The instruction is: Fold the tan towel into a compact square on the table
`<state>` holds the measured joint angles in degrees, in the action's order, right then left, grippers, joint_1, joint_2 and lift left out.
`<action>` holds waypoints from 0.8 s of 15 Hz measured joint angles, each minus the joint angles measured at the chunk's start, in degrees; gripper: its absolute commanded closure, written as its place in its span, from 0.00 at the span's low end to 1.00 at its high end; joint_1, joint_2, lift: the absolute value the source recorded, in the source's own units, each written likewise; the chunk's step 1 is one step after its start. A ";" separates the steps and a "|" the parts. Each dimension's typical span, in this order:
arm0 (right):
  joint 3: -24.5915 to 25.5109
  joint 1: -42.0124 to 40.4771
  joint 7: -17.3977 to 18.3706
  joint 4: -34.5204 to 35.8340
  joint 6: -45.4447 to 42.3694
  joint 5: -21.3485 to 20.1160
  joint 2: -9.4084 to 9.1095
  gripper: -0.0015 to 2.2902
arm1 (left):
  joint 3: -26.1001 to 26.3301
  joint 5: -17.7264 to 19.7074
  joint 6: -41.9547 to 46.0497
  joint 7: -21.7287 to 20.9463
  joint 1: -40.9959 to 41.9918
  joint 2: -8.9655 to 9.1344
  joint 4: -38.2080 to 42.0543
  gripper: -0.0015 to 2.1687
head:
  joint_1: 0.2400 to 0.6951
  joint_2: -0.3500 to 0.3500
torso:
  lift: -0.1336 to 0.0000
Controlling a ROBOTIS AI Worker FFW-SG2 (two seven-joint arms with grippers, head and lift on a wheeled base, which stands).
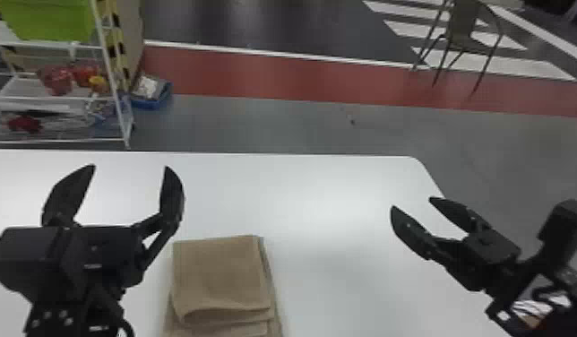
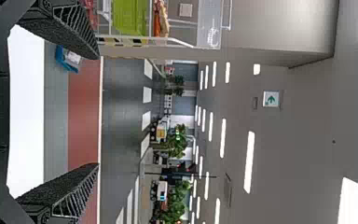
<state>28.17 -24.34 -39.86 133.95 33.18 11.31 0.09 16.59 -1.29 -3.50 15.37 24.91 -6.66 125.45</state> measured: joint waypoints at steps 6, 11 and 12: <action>0.53 -0.88 0.88 -5.82 -17.85 0.26 0.00 0.03 | -1.64 -1.21 -0.32 -0.09 -0.65 -0.01 -3.21 0.04 | 1.00 0.18 | 0.08; 0.48 -1.73 -0.30 -7.98 -21.74 1.32 0.00 0.03 | -3.21 -0.05 0.30 -4.05 -0.98 0.08 -6.39 0.04 | 1.00 0.18 | 0.08; 0.59 -1.97 -0.44 -8.08 -21.98 1.65 0.00 0.03 | -3.21 -0.04 0.88 -4.88 -1.00 0.10 -6.70 0.04 | 1.00 0.18 | 0.08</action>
<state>28.76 -26.31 -40.30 125.87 11.20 12.96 0.09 13.38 -1.33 -2.62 10.49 23.92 -6.56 118.75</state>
